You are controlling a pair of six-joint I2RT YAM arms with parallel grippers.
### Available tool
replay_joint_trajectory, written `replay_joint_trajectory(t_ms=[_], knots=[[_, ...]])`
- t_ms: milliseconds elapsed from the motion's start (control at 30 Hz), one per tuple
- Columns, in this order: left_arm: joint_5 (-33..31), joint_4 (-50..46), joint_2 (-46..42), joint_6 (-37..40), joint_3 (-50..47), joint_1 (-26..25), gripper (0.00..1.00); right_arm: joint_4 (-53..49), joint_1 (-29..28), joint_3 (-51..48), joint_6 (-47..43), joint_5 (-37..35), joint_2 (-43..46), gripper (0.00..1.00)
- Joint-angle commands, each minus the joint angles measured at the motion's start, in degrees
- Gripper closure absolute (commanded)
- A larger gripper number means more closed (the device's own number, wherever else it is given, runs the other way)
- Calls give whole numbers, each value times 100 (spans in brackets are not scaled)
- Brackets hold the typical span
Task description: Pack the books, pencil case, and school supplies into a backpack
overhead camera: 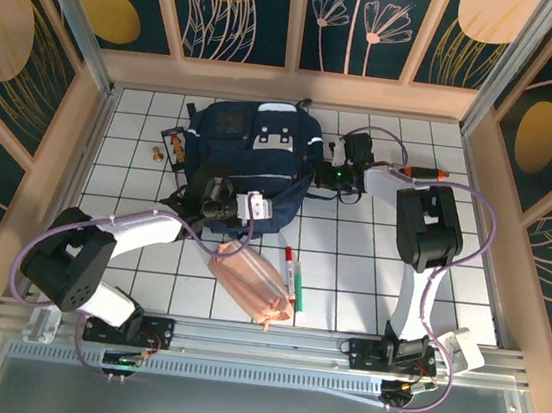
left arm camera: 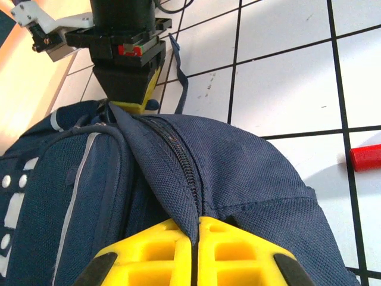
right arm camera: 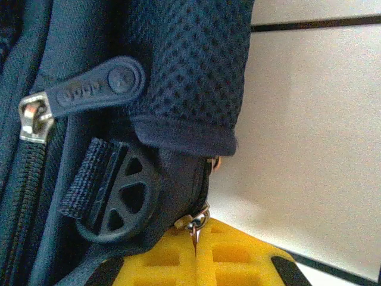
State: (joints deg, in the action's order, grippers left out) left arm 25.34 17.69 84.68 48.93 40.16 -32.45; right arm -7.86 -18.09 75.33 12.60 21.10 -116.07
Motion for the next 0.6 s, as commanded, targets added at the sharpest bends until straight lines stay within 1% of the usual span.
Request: replay_joint_trajectory(t_ms=[0, 133, 233, 333, 400, 433, 467, 500, 567], knots=[[1035, -207, -479, 387, -73, -33, 100, 770, 462, 361, 235, -1100, -296, 100], [1058, -336, -543, 478, -68, -14, 100, 734, 577, 461, 251, -1214, -397, 100], [1035, -327, -542, 429, -73, -16, 100, 788, 673, 435, 239, -959, -399, 100], [907, -19, -512, 189, -144, -11, 100, 877, 662, 270, 158, -702, -227, 95], [779, 261, -476, -153, -158, -13, 100, 1007, 669, 66, 167, -598, 19, 91], [723, 417, -453, -354, -150, -11, 99, 1071, 673, -26, 164, -543, 128, 87], [639, 574, -424, -583, -144, -16, 90, 1156, 665, -150, 187, -484, 325, 83], [590, 666, -405, -709, -141, -12, 89, 1283, 662, -286, 231, -432, 497, 79], [521, 796, -382, -1011, -83, -15, 77, 1507, 641, -581, 364, -444, 928, 71]])
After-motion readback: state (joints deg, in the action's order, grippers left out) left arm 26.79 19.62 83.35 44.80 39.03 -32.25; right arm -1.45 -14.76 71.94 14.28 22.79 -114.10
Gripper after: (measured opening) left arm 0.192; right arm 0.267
